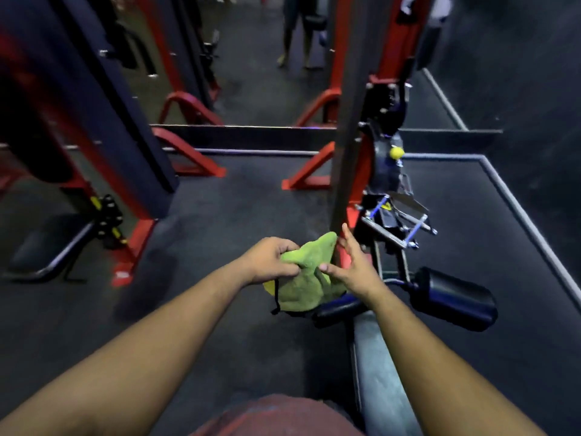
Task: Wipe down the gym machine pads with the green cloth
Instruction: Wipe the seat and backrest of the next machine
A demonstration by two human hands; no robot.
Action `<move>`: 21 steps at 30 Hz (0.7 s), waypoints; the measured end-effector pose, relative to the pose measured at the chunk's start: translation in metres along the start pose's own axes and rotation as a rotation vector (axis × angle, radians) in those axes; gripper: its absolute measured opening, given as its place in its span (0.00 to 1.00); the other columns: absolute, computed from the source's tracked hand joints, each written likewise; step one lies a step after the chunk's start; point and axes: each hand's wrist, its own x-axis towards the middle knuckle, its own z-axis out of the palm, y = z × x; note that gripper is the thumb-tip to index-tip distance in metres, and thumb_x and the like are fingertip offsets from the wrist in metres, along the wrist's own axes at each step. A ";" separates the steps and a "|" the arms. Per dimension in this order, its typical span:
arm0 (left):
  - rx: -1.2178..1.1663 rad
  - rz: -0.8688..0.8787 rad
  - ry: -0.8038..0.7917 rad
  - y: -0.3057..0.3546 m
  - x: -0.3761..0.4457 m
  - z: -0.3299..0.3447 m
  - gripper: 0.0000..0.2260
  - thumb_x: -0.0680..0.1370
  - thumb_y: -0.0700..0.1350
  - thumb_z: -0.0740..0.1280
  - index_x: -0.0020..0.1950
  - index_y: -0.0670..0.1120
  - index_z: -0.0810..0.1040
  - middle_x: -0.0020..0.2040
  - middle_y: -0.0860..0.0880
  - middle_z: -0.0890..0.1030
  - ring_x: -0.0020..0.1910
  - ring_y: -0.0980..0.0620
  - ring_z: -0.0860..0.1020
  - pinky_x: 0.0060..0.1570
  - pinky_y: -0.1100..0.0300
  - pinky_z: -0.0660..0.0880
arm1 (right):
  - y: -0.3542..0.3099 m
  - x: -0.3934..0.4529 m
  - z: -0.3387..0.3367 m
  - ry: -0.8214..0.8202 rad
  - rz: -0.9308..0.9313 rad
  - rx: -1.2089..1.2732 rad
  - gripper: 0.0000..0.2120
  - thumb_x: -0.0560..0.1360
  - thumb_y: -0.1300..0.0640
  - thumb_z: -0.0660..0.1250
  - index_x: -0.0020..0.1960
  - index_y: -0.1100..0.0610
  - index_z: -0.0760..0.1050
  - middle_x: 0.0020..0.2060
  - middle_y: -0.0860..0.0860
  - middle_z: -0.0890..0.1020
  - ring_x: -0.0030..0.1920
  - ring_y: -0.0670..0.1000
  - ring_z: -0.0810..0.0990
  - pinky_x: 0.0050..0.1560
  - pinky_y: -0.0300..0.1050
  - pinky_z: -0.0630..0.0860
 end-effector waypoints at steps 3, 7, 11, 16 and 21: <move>-0.010 -0.025 0.086 -0.032 -0.052 -0.046 0.10 0.67 0.45 0.74 0.47 0.55 0.84 0.40 0.53 0.85 0.38 0.58 0.80 0.42 0.56 0.79 | -0.026 0.018 0.061 -0.098 0.019 0.053 0.61 0.58 0.42 0.86 0.82 0.42 0.56 0.71 0.52 0.75 0.72 0.46 0.73 0.72 0.49 0.71; -0.082 -0.066 0.262 -0.088 -0.127 -0.099 0.12 0.67 0.46 0.75 0.49 0.57 0.84 0.44 0.54 0.86 0.44 0.54 0.84 0.47 0.52 0.81 | -0.071 0.027 0.155 -0.176 -0.019 0.087 0.26 0.69 0.59 0.81 0.64 0.55 0.78 0.52 0.50 0.86 0.54 0.50 0.83 0.52 0.41 0.80; -0.203 -0.107 0.464 -0.164 -0.222 -0.150 0.15 0.67 0.43 0.78 0.52 0.54 0.83 0.49 0.50 0.86 0.48 0.52 0.84 0.51 0.49 0.81 | -0.105 0.024 0.262 -0.243 -0.120 -0.032 0.10 0.70 0.59 0.80 0.46 0.56 0.80 0.42 0.48 0.82 0.44 0.47 0.80 0.44 0.38 0.76; -0.354 -0.177 0.711 -0.246 -0.320 -0.199 0.19 0.69 0.42 0.82 0.56 0.49 0.80 0.51 0.45 0.86 0.47 0.55 0.83 0.52 0.54 0.79 | -0.144 0.006 0.381 -0.333 -0.179 -0.041 0.08 0.72 0.55 0.79 0.46 0.53 0.81 0.44 0.48 0.83 0.44 0.46 0.81 0.45 0.40 0.77; -0.701 -0.191 1.013 -0.298 -0.386 -0.230 0.16 0.74 0.45 0.78 0.59 0.46 0.81 0.54 0.47 0.86 0.56 0.50 0.84 0.53 0.58 0.81 | -0.185 -0.009 0.480 -0.346 -0.163 0.119 0.08 0.78 0.53 0.74 0.46 0.57 0.78 0.39 0.47 0.81 0.42 0.46 0.79 0.47 0.47 0.76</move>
